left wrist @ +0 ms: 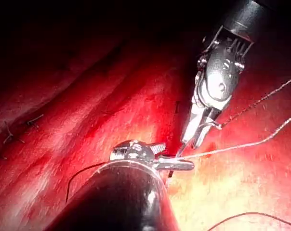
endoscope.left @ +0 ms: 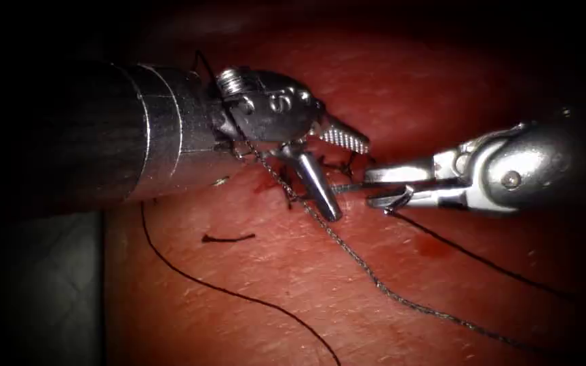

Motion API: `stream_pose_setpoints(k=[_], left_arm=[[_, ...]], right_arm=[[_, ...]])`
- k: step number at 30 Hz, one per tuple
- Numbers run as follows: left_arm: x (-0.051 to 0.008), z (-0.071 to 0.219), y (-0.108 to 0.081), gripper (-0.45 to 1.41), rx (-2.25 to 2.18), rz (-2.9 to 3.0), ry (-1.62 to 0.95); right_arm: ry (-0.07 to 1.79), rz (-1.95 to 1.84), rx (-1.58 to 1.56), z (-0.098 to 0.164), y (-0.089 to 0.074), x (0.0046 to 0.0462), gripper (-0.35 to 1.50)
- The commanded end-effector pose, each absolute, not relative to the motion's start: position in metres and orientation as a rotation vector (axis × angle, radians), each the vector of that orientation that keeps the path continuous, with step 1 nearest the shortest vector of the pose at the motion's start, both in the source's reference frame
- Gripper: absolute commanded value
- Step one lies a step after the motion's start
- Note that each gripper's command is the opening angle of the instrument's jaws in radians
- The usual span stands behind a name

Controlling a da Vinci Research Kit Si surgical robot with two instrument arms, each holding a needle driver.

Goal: Wound Closure

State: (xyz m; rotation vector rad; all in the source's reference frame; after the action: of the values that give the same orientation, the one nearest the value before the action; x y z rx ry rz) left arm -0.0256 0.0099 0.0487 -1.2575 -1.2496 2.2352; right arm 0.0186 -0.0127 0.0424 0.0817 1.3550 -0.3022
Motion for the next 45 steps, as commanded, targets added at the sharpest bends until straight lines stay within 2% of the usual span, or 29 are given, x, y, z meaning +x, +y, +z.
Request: stream_pose_setpoints(k=[1,3,10,12,15,16,17,20,27,29,30,33,35,45], left_arm=[[-0.0262,0.0494,0.0099,0.38,-1.244,2.252,-1.251],[-0.0263,0.0495,0.0099,0.31,-1.224,2.269,-1.254],[-0.0264,0.0502,0.0093,0.29,-1.15,2.331,-1.265],[-0.0265,0.0503,0.0092,0.12,-1.14,2.338,-1.268],[-0.0267,0.0505,0.0091,0.02,-1.142,2.341,-1.276],[-0.0266,0.0507,0.0091,-0.08,-1.144,2.343,-1.286],[-0.0266,0.0507,0.0091,-0.08,-1.144,2.343,-1.286],[-0.0266,0.0509,0.0093,-0.45,-1.137,2.35,-1.303],[-0.0267,0.051,0.0095,-0.45,-1.183,2.38,-1.292],[-0.0269,0.0509,0.0097,-0.45,-1.207,2.366,-1.25],[-0.0269,0.0509,0.0098,-0.45,-1.226,2.353,-1.219],[-0.027,0.0507,0.0099,-0.45,-1.285,2.308,-1.173],[-0.0271,0.0508,0.01,-0.45,-1.31,2.287,-1.127],[-0.027,0.0506,0.0092,-0.45,-1.451,2.112,-0.873]], right_arm=[[1.354,-0.308,0.08,0.043,-0.0136,0.0195,-0.35],[1.355,-0.313,0.076,0.0429,-0.0136,0.0195,-0.35],[1.356,-0.325,0.069,0.0425,-0.014,0.0199,-0.35],[1.355,-0.328,0.07,0.0425,-0.0141,0.02,-0.35],[1.356,-0.333,0.066,0.0425,-0.0141,0.02,-0.35],[1.356,-0.333,0.066,0.0424,-0.0141,0.02,-0.35],[1.356,-0.333,0.066,0.0424,-0.0141,0.02,-0.35],[1.356,-0.334,0.066,0.0424,-0.0142,0.02,-0.35],[1.346,-0.337,0.063,0.0425,-0.0145,0.02,-0.35],[1.318,-0.273,0.061,0.0425,-0.0145,0.02,0.47],[1.306,-0.239,0.068,0.0425,-0.0145,0.02,0.66],[1.277,-0.153,0.076,0.0426,-0.0145,0.0199,0.98],[1.276,-0.096,0.067,0.0426,-0.0145,0.0198,1.04],[1.29,0.143,-0.074,0.0427,-0.0138,0.0188,1.03]])
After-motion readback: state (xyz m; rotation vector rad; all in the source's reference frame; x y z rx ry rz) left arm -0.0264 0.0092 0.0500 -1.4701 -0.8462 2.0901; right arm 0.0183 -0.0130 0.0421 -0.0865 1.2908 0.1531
